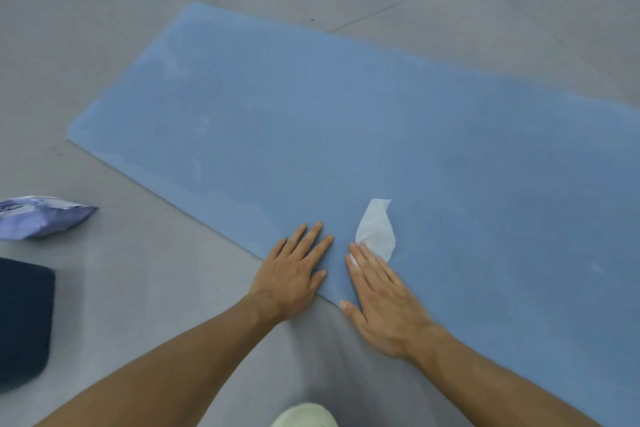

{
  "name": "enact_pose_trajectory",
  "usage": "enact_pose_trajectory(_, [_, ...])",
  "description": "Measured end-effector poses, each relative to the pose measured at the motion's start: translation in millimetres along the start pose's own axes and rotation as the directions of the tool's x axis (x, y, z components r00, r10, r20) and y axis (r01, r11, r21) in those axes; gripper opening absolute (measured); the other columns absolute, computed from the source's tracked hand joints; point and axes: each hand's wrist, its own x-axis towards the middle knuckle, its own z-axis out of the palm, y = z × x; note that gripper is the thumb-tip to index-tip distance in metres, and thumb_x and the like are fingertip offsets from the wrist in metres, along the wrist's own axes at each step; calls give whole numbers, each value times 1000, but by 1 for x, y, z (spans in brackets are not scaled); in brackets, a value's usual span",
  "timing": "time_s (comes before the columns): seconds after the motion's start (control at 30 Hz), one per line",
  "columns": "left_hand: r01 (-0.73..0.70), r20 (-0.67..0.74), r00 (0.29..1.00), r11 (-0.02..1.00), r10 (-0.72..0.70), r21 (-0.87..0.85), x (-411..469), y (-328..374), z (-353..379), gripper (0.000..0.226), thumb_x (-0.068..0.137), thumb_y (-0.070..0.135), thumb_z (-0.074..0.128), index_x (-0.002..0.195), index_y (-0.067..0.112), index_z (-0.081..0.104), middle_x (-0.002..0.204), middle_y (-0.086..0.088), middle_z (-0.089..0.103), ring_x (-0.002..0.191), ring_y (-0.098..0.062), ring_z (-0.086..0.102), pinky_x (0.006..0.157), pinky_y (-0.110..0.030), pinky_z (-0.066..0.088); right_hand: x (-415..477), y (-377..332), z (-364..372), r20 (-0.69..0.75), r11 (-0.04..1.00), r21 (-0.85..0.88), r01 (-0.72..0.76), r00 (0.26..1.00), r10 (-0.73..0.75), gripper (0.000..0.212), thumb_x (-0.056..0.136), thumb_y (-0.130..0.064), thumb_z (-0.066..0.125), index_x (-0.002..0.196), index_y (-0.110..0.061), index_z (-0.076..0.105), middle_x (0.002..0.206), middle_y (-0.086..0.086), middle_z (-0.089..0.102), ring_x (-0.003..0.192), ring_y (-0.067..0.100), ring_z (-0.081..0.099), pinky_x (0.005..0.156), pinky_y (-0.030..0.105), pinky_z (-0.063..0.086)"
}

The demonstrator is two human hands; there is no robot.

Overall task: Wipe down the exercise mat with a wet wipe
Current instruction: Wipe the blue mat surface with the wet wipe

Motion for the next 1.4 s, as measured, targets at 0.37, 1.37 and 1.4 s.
enact_pose_trajectory(0.37, [-37,63,997,991,46,-128,-23,17,0,56,109,44,28,161,38,11,171,12,-6,158,-18,-11,127,-47,5,-17,-25,-8,-65,877,479,31,998,0,39,107,-20,45,145,-17,55,152,-5,51,142,7,41,115,7,16])
enact_pose_trajectory(1.37, [159,120,978,238,-171,-958,35,103,-77,40,106,40,53,72,18,53,66,13,50,60,-4,45,58,-14,38,-22,42,-82,-51,192,967,-166,614,788,13,98,-22,67,86,-17,68,72,-7,66,64,10,59,60,27,48])
enact_pose_trajectory(1.4, [172,138,975,201,-172,-964,37,105,-79,42,105,43,53,71,19,51,67,11,51,62,-7,46,60,-18,39,-22,45,-86,-74,217,961,-170,599,798,16,98,-24,66,84,-17,66,70,-7,64,64,11,57,62,30,47])
